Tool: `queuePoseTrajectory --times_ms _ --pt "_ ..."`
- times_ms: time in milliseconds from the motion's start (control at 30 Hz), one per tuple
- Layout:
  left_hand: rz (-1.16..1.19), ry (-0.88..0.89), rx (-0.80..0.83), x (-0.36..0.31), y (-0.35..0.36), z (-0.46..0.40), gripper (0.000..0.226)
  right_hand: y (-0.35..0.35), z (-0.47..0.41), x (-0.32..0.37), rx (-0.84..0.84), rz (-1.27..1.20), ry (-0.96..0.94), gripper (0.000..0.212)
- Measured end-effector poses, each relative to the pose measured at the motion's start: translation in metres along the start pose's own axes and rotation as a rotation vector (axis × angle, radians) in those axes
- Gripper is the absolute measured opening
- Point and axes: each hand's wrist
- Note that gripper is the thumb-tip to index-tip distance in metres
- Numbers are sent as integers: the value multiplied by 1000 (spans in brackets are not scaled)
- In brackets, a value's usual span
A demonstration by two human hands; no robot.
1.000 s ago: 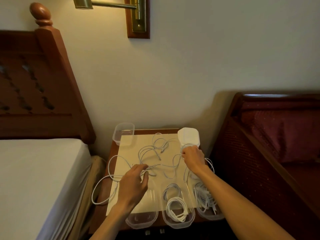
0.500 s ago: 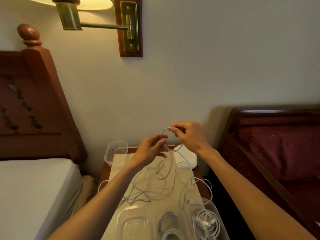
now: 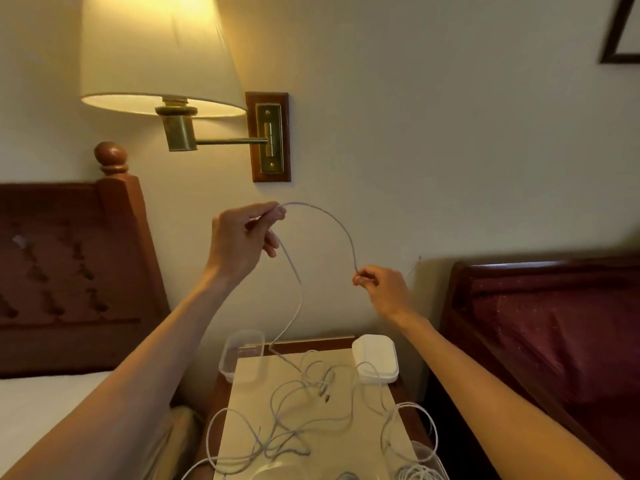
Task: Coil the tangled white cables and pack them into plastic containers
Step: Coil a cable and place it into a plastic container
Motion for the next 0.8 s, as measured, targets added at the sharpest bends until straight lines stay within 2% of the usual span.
queuePoseTrajectory --times_ms 33,100,167,200,233,300,367,400,567,667,800 --pt "31 -90 7 5 -3 2 18 -8 -6 12 -56 -8 -31 12" --pt "87 -387 91 13 -9 7 25 -26 -15 39 -111 -36 -107 12" --pt "-43 -660 298 16 -14 14 42 -43 -20 65 -78 -31 -179 15" --pt "-169 -692 365 13 -15 19 51 -50 -20 76 -23 -33 -198 16" --pt "-276 -638 341 9 -14 23 59 -54 -18 86 48 -41 -198 17" --pt "-306 -353 132 -6 -7 32 64 -58 -12 100 165 -49 -161 18" --pt "-309 -41 -1 -22 6 39 63 -57 -4 111 164 -47 -139 18" --pt "-311 37 -1 -28 12 41 61 -56 1 116 156 -74 -126 18" --pt "-275 207 189 -40 20 39 26 -65 21 139 263 -463 97 27" --pt "-350 373 132 -36 12 29 13 -64 39 142 408 -703 205 33" --pt "-472 527 -40 -44 1 10 11 -61 61 146 560 -936 269 28"
Point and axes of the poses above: each hand's wrist, its own z-axis away from the middle knuckle, its own y-axis out of the palm, x = y × z, and after that the axes turned 3 degrees about y, right-handed
